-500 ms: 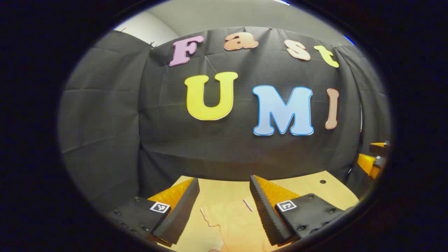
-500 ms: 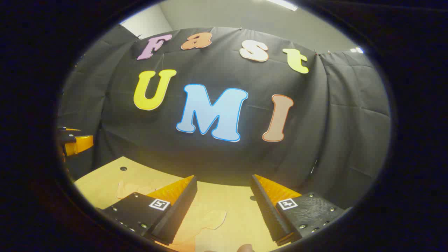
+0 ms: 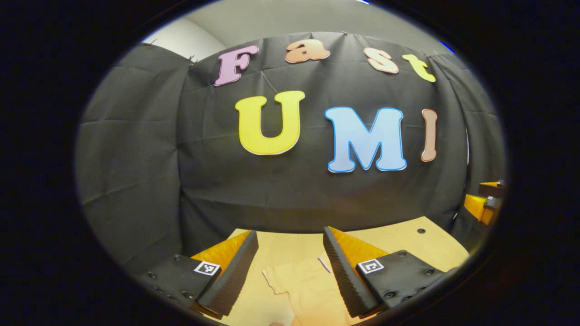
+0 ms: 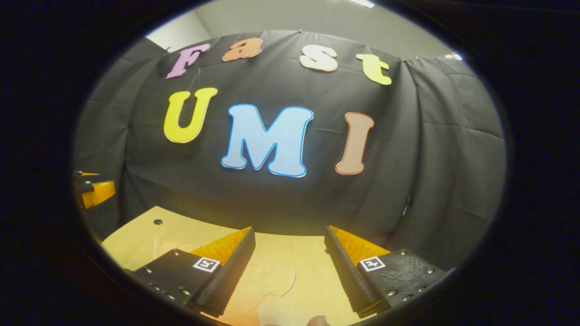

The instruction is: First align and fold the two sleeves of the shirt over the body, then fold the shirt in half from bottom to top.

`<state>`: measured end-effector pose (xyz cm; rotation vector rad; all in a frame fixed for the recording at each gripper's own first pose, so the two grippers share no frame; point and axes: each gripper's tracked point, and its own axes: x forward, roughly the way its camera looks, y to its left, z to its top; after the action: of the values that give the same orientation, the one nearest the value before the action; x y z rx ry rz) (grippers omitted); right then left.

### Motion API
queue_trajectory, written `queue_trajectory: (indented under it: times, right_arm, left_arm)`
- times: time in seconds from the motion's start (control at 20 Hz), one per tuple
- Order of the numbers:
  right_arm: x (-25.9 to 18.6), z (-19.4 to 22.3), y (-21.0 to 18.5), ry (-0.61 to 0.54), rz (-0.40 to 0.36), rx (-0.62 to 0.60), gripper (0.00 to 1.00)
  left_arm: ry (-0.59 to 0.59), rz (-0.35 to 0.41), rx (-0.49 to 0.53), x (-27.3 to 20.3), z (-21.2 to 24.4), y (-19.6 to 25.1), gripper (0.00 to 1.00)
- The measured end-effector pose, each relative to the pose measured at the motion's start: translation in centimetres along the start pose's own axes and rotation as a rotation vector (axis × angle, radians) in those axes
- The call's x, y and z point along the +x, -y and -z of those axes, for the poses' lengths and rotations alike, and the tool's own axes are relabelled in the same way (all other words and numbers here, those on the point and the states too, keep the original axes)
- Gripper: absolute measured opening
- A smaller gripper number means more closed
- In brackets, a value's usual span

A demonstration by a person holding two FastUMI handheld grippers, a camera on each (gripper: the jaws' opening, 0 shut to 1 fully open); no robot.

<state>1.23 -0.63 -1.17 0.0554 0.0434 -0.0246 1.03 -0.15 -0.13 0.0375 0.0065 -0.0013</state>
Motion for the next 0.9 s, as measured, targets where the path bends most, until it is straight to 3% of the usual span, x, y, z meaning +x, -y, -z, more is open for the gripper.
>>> queue_trajectory:
  times: [0.25, 0.55, 0.9]
  right_arm:
    - [1.4, 1.7, 0.3, -0.054, 0.003, 0.022, 0.96]
    - [5.7, 7.6, 0.4, -0.201, -0.026, 0.102, 0.96]
    - [10.9, 15.8, 1.0, -0.370, -0.025, 0.092, 0.97]
  left_arm:
    - [-0.006, 0.005, 0.008, 0.4, 0.1, 0.3, 0.95]
    - [-0.012, 0.000, 0.011, 0.7, 0.2, 0.2, 0.93]
    - [-0.029, -0.032, 0.006, 0.6, 0.8, -0.8, 0.94]
